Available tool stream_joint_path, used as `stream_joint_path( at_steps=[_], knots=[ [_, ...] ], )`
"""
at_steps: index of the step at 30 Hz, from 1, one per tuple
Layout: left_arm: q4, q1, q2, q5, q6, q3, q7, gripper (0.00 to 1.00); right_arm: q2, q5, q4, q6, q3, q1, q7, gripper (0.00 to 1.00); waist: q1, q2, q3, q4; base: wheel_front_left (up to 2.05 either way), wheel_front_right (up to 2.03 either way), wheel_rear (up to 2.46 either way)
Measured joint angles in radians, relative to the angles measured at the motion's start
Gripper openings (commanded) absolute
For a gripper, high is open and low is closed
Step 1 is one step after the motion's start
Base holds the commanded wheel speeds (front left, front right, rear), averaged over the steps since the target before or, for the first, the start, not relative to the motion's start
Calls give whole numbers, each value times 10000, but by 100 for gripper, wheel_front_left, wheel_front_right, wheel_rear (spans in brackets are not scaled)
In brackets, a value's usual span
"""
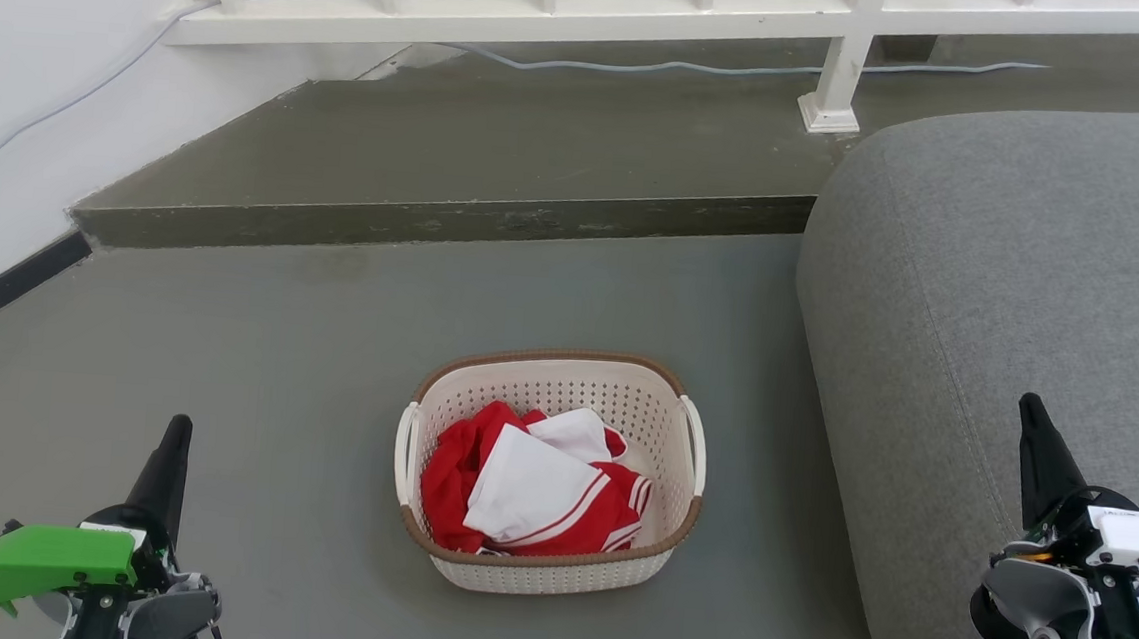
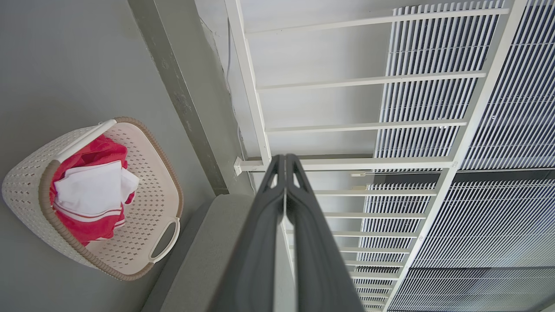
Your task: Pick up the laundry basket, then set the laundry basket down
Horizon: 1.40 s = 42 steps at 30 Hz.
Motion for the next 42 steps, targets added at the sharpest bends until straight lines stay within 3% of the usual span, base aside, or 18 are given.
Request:
stream_joint_path(
  at_steps=[27,28,42],
  knots=[
    [182,88,-56,2,10,-12,0,0,63,0,165,-46,13,113,13,0,0,0,0,0,0,0,0],
    [297,172,-111,2,10,-21,0,100,121,0,282,-54,19,229,12,100,0,0,0,0,0,0,0],
    [234,392,-213,2,10,-221,-366,100,224,-113,69,-56,259,459,-153,100,0,0,10,-10,0,0,0]
  ],
)
